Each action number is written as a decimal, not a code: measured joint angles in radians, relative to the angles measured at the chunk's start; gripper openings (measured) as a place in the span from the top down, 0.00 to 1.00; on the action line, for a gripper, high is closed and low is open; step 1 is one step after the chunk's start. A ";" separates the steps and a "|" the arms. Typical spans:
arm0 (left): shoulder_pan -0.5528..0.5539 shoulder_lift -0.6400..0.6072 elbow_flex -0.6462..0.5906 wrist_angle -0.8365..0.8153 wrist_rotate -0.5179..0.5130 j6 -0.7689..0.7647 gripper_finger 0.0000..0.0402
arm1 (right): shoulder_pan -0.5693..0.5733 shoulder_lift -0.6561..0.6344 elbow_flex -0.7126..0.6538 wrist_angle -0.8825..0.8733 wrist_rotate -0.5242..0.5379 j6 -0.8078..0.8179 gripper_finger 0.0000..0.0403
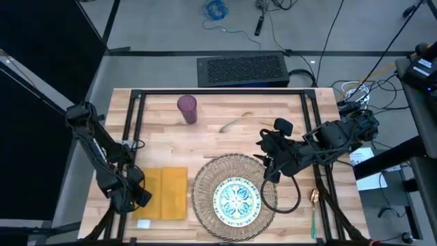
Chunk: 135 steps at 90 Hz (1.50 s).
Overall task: Set table place
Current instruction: Fold the yellow table napkin
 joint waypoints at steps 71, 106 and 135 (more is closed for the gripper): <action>0.063 0.003 -0.027 0.125 -0.134 0.199 0.99 | 0.005 0.001 0.000 0.003 0.003 0.002 0.59; 0.135 -0.019 0.103 -0.266 -0.239 0.231 1.00 | -0.001 0.001 0.000 0.008 0.004 -0.002 0.59; 0.248 -0.138 0.102 -0.310 -0.194 0.262 1.00 | -0.002 0.001 0.000 0.027 0.004 -0.002 0.59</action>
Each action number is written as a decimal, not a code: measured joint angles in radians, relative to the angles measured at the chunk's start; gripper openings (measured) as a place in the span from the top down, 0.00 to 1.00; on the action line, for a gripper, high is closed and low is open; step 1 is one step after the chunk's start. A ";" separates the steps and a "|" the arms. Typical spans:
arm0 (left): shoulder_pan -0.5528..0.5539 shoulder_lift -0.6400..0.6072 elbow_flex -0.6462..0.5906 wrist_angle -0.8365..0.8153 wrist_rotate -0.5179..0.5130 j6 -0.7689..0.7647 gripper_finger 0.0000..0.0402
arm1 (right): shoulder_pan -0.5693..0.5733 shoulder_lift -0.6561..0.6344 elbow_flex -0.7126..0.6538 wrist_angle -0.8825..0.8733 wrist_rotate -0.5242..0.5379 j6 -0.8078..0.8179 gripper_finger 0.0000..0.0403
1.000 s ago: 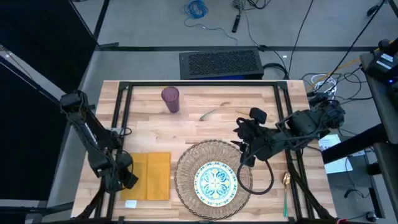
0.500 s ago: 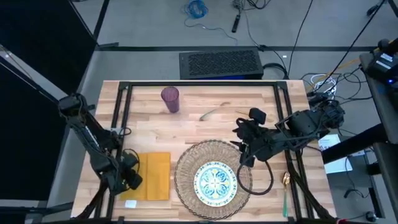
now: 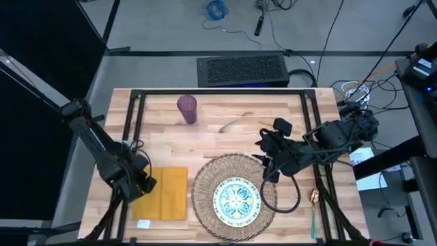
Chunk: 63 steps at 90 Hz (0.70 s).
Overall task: Set table place
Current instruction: Fold the yellow table napkin
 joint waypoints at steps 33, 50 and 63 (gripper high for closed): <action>-0.073 -0.020 0.133 -0.008 0.212 -0.047 1.00 | 0.042 0.000 0.000 -0.004 -0.005 0.003 0.59; -0.238 0.018 0.220 0.132 0.223 -0.233 1.00 | 0.063 0.000 0.000 -0.032 -0.004 0.000 0.59; -0.302 0.131 0.304 0.290 0.171 -0.258 1.00 | 0.071 0.000 0.000 -0.047 -0.004 -0.005 0.59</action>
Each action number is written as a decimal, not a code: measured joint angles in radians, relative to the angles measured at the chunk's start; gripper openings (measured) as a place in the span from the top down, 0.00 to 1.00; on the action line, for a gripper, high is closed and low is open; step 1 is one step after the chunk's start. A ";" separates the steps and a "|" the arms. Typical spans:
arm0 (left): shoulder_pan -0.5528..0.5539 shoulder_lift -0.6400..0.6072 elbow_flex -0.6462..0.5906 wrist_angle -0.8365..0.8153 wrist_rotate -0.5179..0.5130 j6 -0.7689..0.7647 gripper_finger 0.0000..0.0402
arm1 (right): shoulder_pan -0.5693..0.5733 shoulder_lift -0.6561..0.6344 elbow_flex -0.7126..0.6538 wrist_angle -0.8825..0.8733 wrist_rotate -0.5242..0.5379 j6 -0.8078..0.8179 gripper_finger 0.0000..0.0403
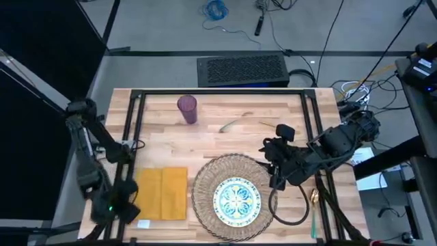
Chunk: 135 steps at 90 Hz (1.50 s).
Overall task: Set table place
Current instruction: Fold the yellow table napkin
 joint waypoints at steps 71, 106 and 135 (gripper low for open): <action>0.084 0.471 0.559 -0.382 -0.535 0.123 1.00 | 0.030 0.000 0.000 -0.007 -0.007 0.009 0.59; 0.220 0.418 0.498 -0.733 -0.446 0.163 1.00 | 0.046 -0.001 0.000 -0.011 -0.037 0.073 0.59; 0.318 0.076 0.177 -0.700 -0.506 0.187 1.00 | 0.081 -0.001 0.000 -0.014 -0.044 0.088 0.59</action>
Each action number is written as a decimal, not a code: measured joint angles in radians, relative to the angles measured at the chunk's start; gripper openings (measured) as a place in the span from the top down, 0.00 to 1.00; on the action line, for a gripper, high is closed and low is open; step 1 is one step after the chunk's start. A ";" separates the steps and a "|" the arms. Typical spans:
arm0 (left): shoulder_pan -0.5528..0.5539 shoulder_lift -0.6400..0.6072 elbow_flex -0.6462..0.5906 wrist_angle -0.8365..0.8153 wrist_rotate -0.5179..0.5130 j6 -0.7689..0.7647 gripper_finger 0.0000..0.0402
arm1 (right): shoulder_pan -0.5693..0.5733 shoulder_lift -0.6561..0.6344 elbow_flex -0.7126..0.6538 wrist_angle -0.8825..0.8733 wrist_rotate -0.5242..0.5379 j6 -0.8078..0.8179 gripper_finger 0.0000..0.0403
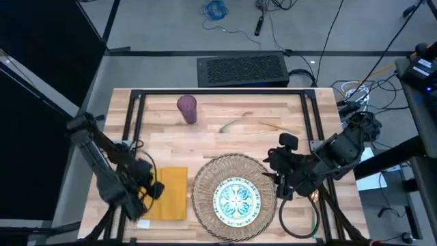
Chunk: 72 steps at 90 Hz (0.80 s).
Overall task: Set table place
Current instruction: Fold the yellow table napkin
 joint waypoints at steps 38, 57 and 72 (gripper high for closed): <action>0.445 -0.414 -0.023 0.239 -0.239 0.670 1.00 | -0.045 0.000 0.000 -0.005 0.002 -0.020 0.59; 0.681 -0.420 -0.035 0.212 -0.001 0.875 1.00 | -0.058 0.009 0.000 -0.004 0.002 -0.008 0.59; 0.644 -0.420 -0.106 0.192 0.151 0.809 1.00 | -0.057 0.051 0.000 -0.005 -0.004 -0.010 0.59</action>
